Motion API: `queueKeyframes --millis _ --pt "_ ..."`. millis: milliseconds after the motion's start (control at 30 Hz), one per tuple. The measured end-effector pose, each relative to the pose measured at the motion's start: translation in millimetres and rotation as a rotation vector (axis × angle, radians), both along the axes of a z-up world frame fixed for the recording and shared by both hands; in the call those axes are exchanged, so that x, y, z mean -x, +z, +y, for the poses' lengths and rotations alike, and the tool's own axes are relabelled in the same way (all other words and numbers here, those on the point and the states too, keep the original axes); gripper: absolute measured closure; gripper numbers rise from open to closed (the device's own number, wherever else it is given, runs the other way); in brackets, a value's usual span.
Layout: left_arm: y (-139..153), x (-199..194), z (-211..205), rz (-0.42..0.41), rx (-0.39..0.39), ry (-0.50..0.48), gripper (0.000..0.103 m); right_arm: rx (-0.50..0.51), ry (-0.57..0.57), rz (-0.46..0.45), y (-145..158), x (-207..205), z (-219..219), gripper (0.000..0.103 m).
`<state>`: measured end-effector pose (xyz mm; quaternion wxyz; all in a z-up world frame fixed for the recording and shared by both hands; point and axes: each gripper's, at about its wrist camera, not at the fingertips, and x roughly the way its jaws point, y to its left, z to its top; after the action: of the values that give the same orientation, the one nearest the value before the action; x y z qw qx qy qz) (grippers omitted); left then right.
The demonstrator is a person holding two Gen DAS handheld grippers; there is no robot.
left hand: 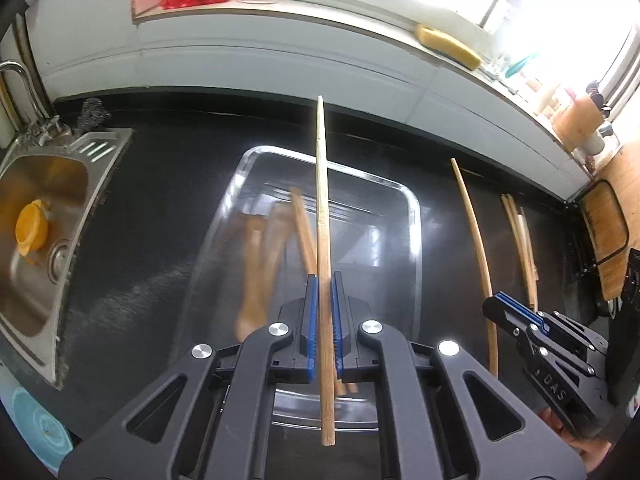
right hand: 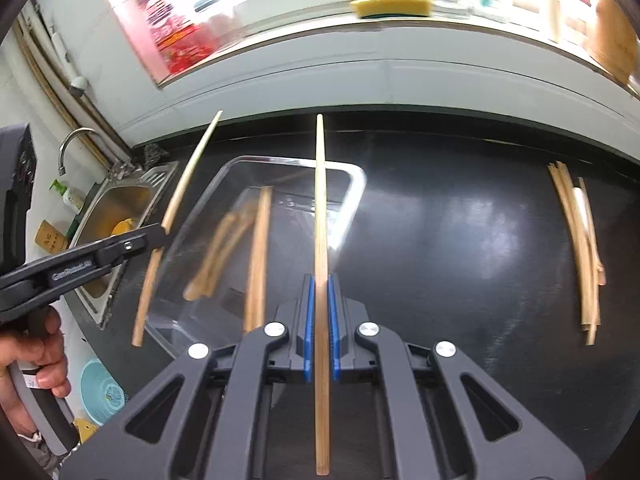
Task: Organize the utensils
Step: 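Carry both held chopsticks over the clear tray, then open both tools to drop the chopsticks into the clear tray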
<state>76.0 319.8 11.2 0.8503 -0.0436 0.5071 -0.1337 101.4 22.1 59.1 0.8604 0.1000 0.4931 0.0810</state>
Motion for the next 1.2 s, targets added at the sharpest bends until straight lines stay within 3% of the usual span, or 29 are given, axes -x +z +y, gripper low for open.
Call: queueKeyframes --millis 200,600,733,800,867,900,933,967,1000,1033,1133,1200 --pt "-10 -14 16 0.022 0.001 -0.014 0.097 0.024 0.021 0.003 -1 -6 32 0.096" --pt "-37 -30 18 0.091 0.004 -0.050 0.097 -0.011 -0.023 0.066 -18 -28 40 0.096" --pt "-49 -33 18 0.149 0.005 -0.059 0.097 -0.039 -0.036 0.161 -36 -44 44 0.096" --pt "-49 -34 24 0.160 0.028 -0.036 0.086 -0.034 -0.024 0.187 -43 -45 47 0.095" --pt "-41 -36 35 0.145 0.056 0.016 0.018 -0.012 -0.008 0.166 -40 -42 48 0.095" --pt "-36 -36 40 0.122 0.066 0.043 0.013 -0.004 -0.002 0.157 -39 -41 48 0.094" --pt "-31 -36 43 0.103 0.070 0.061 0.013 -0.003 0.012 0.147 -38 -39 46 0.091" --pt "-25 -38 44 0.092 0.069 0.065 0.013 -0.003 0.020 0.145 -38 -38 43 0.075" --pt "-19 -39 43 0.074 0.062 0.065 0.013 -0.005 0.016 0.136 -38 -35 36 0.047" --pt "-14 -39 41 0.057 0.052 0.067 0.013 -0.015 0.003 0.124 -37 -33 30 0.040" --pt "-2 -36 24 0.017 0.039 0.054 0.011 -0.065 -0.058 0.098 -35 -21 -4 0.035" --pt "1 -32 7 0.003 0.024 0.034 0.006 -0.056 -0.111 0.068 -33 -8 -32 0.017"
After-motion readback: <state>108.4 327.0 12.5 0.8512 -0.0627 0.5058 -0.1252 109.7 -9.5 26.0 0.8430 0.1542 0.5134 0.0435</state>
